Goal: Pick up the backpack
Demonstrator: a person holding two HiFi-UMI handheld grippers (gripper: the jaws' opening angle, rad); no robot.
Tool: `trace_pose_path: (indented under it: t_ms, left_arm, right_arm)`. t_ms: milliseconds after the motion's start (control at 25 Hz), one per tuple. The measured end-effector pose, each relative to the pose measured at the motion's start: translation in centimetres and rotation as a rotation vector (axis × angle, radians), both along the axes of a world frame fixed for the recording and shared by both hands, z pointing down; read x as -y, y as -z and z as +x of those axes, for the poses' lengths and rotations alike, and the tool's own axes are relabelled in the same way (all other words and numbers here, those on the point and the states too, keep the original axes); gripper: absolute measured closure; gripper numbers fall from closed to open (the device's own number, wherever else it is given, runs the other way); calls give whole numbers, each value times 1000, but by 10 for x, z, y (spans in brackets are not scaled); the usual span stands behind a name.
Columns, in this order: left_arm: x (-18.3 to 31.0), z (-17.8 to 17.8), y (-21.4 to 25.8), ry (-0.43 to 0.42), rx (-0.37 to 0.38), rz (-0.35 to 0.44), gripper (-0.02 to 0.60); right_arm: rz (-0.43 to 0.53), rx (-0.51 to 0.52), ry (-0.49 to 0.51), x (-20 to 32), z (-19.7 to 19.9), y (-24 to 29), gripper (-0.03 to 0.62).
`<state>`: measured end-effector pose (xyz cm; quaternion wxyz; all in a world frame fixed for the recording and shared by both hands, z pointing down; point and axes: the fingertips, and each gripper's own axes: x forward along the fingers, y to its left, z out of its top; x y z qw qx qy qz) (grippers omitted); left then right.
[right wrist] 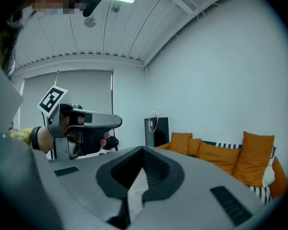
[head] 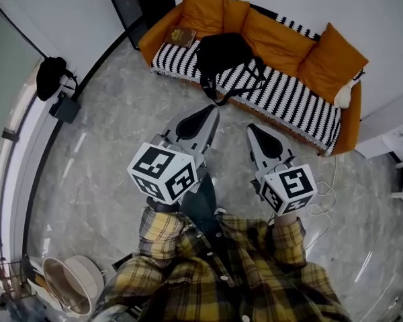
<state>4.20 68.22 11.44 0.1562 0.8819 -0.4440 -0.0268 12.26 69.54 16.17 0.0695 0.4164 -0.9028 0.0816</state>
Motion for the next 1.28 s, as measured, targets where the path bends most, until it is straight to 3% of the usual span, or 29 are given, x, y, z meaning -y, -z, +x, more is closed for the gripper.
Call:
trace_pose_path:
  t_ms: [640, 880, 1280]
  left_arm:
    - [222, -76, -9, -17, -27, -47, 561]
    - [266, -94, -19, -45, -25, -57, 561]
    - [295, -116, -28, -54, -6, -68, 561]
  right_arm:
    - [-54, -46, -19, 212, -70, -13, 579]
    - [-61, -50, -40, 257, -90, -19, 577]
    - [-81, -53, -72, 288, -103, -29, 579]
